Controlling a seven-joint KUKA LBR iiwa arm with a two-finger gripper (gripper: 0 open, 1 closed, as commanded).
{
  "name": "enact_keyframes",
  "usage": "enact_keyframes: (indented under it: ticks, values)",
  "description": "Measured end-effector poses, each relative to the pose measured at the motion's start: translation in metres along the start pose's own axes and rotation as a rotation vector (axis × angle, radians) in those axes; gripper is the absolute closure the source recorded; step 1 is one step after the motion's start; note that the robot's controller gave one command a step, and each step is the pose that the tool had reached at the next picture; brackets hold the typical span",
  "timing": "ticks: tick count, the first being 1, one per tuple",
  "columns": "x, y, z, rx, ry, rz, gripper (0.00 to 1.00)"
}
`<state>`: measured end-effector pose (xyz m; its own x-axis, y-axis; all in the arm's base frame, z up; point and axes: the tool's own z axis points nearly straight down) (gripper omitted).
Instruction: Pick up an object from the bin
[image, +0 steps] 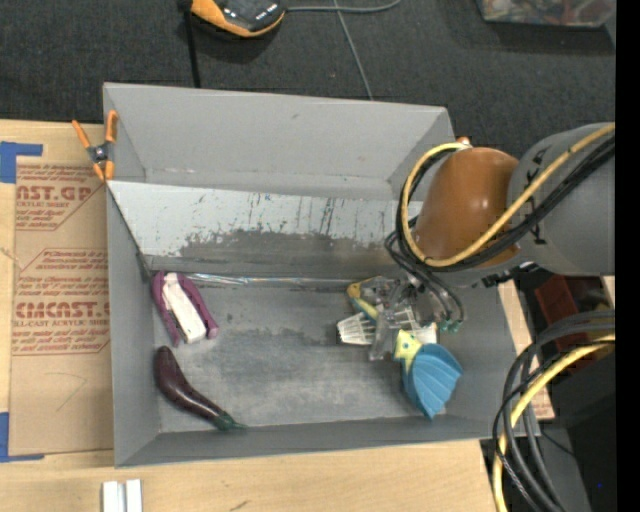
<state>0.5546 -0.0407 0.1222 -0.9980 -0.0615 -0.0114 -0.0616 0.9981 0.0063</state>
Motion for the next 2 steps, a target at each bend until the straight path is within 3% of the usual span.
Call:
enact_keyframes:
  ticks: [1,2]
  values:
    - [-0.001,0.000,-0.016,-0.001,0.006,0.005,1.00]
    - [-0.023,-0.052,-0.081,-0.001,-0.002,-0.087,1.00]
